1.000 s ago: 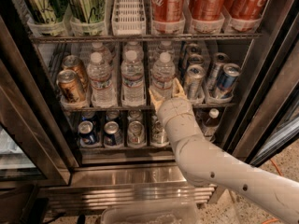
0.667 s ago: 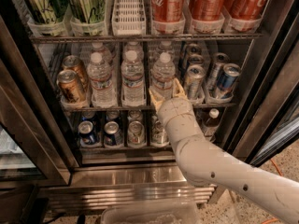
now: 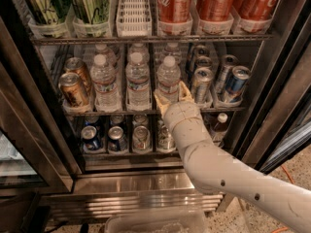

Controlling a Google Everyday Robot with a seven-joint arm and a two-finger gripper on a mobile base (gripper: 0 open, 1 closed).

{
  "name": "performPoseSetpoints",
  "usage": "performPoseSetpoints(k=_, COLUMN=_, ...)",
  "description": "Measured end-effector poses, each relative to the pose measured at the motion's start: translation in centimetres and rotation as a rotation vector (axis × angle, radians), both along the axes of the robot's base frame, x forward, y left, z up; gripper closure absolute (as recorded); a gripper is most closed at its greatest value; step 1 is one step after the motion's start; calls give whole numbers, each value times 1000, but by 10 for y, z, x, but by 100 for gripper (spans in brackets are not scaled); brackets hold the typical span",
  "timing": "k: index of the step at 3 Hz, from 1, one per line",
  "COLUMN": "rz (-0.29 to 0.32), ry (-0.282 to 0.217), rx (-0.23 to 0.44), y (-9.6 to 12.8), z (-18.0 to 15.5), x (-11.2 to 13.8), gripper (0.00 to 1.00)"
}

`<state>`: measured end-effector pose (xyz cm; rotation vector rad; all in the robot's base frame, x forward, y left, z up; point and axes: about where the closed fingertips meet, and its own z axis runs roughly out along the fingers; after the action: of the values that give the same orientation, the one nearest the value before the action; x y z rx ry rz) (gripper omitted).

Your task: Pick water bottle from middle shelf of fridge

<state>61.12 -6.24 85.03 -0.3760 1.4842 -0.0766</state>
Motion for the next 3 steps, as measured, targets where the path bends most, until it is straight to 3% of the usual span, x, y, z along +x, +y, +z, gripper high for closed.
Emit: performPoseSetpoints(k=3, rz=32, ry=-47, rx=57, y=3, z=25, x=-4, gripper=100)
